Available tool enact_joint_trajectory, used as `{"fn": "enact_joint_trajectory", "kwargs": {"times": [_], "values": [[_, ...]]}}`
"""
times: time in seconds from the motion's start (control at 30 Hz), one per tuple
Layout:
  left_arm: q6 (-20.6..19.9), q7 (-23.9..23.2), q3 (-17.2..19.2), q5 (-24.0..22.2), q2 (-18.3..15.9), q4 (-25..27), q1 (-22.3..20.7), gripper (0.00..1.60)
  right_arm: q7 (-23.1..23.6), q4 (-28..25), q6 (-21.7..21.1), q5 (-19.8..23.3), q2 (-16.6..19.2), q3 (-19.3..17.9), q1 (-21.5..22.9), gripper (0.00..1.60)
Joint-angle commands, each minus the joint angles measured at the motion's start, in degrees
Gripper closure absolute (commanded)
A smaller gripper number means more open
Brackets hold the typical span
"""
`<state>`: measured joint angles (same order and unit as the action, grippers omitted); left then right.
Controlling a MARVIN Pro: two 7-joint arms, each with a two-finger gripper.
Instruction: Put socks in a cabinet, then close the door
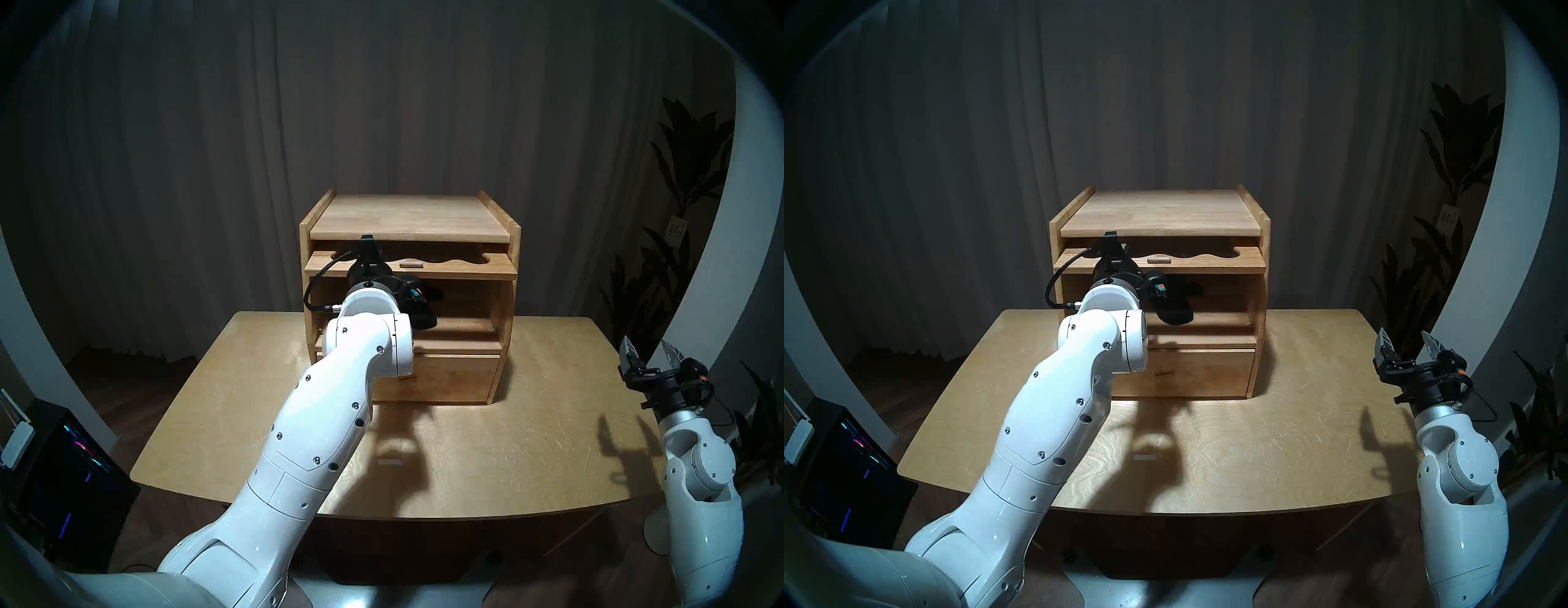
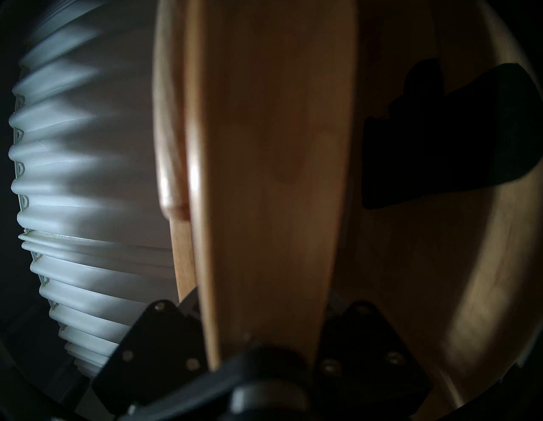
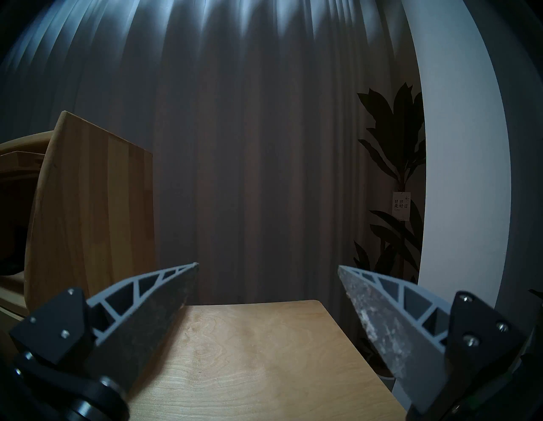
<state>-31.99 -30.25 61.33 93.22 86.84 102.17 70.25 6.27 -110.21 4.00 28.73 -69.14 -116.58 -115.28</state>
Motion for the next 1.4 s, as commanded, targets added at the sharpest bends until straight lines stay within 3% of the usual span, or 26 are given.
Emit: {"fn": "enact_joint_trajectory", "kwargs": {"times": [0.0,0.43,0.93,1.1,1.2,1.27,1.37], "values": [[-0.94,0.07,-0.56,0.62,-1.11,4.42,3.62,1.60,-0.10,-1.12,0.60,-0.11,-0.11,-0.24,0.14,0.00],[-3.84,2.70,-5.99,3.63,-4.83,15.75,14.41,1.60,-0.05,-1.04,0.53,-0.06,-0.05,-0.23,0.19,0.00],[-8.97,5.19,-5.44,6.40,-9.44,24.61,23.63,1.60,-0.04,-1.05,0.53,-0.07,-0.06,-0.24,0.19,0.00],[-9.59,3.62,-8.34,4.73,-14.14,27.50,26.21,1.60,-0.03,-1.02,0.52,-0.05,-0.04,-0.23,0.20,0.00],[-10.72,4.67,-8.79,0.95,-16.27,29.81,27.45,1.60,-0.02,-0.98,0.48,-0.04,-0.02,-0.22,0.23,0.00],[-9.52,3.55,-9.14,-3.24,-17.06,31.55,27.09,0.00,0.01,-0.88,0.41,-0.01,0.05,-0.20,0.28,0.00],[-8.95,3.24,-8.83,-6.59,-16.67,33.64,26.21,0.00,0.04,-0.69,0.30,0.01,0.12,-0.16,0.34,0.00]]}}
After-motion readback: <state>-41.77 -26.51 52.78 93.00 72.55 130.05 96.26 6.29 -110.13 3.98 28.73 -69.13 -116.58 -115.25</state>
